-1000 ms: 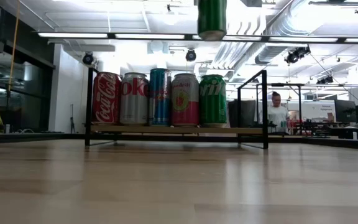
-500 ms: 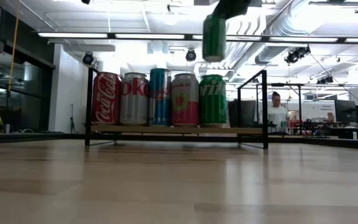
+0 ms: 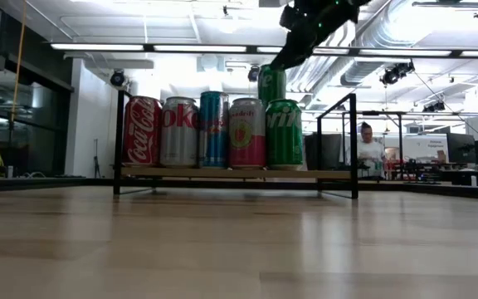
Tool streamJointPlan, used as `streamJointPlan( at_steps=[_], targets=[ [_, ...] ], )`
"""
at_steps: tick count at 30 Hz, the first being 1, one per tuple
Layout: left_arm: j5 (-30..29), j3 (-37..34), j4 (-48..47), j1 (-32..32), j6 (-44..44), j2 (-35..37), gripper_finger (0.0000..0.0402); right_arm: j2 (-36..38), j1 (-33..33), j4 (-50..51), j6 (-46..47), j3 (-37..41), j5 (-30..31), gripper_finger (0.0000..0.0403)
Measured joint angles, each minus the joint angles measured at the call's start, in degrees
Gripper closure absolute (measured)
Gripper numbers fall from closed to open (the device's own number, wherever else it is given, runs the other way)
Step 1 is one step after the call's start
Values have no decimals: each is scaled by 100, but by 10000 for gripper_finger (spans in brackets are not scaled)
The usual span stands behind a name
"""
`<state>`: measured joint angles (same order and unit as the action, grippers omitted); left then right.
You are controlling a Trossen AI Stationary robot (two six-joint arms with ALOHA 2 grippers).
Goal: Place canned beverage on shelf
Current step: Put the green soda can on the shelf aligned with the other green soda cans
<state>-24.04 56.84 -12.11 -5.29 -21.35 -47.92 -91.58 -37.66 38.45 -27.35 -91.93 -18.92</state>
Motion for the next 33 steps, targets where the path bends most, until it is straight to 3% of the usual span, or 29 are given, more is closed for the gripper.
streamJointPlan(
  at_steps=[7, 15, 23, 33],
  targets=[
    [983, 0, 953, -227, -715, 0, 67, -293, -435, 185, -897, -21, -943, 168],
    [866, 0, 1544, -384, -860, -2, 67, -756, -903, 309, -1217, -25, -1941, 168],
    [663, 0, 1543, -382, -974, -7, 67, -1425, -910, 383, -1401, -25, -2110, 168],
    [663, 0, 1540, -382, -994, -7, 67, -1537, -895, 514, -1523, -17, -2159, 169]
  ],
)
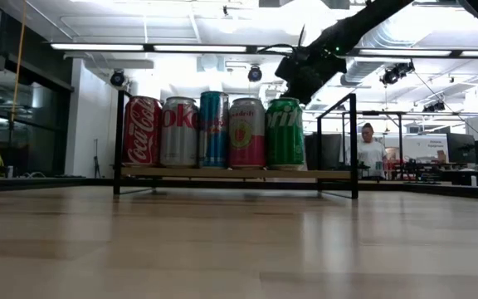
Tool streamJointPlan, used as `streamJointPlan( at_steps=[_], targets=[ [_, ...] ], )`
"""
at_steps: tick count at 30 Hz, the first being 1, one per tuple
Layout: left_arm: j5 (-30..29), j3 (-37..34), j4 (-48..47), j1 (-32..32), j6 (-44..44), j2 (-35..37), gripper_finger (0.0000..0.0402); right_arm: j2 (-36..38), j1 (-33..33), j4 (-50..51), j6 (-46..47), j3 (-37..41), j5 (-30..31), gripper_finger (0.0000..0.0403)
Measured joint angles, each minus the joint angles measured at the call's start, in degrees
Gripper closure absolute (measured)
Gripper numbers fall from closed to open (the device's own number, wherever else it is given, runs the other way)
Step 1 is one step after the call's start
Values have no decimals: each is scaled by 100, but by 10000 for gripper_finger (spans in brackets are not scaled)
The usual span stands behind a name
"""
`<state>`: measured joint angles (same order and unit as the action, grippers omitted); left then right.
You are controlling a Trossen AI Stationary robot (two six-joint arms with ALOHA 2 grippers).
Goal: Place canned beverage on shelf
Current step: Put the green soda can on the shelf aligned with the other green soda cans
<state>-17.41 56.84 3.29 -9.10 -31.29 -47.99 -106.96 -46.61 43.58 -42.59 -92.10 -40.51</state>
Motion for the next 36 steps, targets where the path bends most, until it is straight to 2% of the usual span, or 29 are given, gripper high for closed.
streamJointPlan(
  at_steps=[6, 15, 22, 36],
  targets=[
    [2, 0, 2, 0, -4, 0, 67, 13, 44, 49, 2, 274, -62, 169],
    [7, 0, 2, 0, -20, 0, 67, 13, 52, -59, 22, 289, -47, 168],
    [38, 0, 2, 0, -157, 0, 67, 13, 52, -102, 33, 291, 121, 117],
    [79, 0, 0, 0, -157, 2, 67, 13, 52, -19, 326, 291, 302, 115]
  ],
)
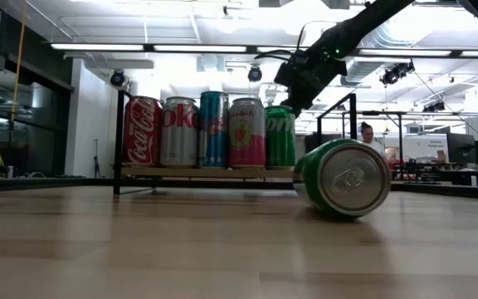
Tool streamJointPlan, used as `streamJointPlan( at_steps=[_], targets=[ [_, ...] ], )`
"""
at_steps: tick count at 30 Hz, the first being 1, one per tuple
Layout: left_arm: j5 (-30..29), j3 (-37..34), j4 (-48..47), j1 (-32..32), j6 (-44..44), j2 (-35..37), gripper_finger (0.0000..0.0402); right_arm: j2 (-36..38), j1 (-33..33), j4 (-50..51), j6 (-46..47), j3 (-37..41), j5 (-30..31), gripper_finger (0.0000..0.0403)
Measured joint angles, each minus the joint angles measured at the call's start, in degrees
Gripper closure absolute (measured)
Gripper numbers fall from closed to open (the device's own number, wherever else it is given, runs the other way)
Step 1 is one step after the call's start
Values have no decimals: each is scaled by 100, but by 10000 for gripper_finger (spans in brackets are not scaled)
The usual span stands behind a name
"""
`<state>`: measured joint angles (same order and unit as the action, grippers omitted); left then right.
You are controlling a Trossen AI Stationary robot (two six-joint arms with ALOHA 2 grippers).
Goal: Place canned beverage on shelf
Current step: Put the green soda can on the shelf aligned with the other green soda cans
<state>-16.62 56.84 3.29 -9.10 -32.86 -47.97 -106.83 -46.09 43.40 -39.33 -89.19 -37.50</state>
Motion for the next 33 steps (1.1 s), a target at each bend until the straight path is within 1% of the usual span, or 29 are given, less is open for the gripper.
streamJointPlan(
  at_steps=[20, 25, 33],
  targets=[
    [1, 0, -24, 0, 2, -1, 67, 0, 0, -119, 29, 2, 52, 114],
    [61, 0, -22, 0, 0, -2, 67, 0, 0, -11, -210, 2, 44, 114],
    [127, 0, -22, 0, -11, -1, 67, 0, 0, 69, -230, 2, 37, 114]
  ],
)
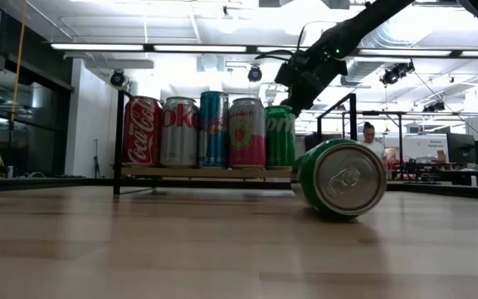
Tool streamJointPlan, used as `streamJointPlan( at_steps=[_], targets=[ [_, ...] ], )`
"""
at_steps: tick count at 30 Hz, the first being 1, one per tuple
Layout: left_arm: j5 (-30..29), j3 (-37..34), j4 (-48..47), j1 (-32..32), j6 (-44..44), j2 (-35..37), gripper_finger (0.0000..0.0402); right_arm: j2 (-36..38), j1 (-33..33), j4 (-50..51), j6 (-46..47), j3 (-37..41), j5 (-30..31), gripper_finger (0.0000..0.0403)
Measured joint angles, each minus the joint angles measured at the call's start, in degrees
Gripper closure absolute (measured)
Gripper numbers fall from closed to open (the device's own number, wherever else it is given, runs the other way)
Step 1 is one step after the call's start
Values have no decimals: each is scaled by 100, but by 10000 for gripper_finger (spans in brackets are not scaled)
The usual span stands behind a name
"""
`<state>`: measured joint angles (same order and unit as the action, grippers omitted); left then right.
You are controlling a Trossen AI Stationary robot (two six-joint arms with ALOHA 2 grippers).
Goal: Place canned beverage on shelf
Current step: Put the green soda can on the shelf aligned with the other green soda cans
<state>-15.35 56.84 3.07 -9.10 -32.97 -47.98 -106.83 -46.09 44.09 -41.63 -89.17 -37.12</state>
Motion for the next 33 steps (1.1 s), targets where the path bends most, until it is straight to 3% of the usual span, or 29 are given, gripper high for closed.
streamJointPlan(
  at_steps=[7, 14, 18, 29, 33],
  targets=[
    [2, 0, 2, 0, -92, 1, 67, 0, 0, -16, 29, 0, 10, 106],
    [43, 0, 2, 0, -92, -1, 67, 82, 35, 15, 67, 4, 533, 40],
    [43, 0, 2, 0, -90, -1, 67, 183, 86, 19, 34, 4, 542, 9],
    [45, 0, 0, 0, -91, -1, 67, 569, 120, -68, 141, 4, 361, 6],
    [135, 0, -6, 0, -84, 1, 67, 827, 125, -700, 1110, 4, 358, 6]
  ],
)
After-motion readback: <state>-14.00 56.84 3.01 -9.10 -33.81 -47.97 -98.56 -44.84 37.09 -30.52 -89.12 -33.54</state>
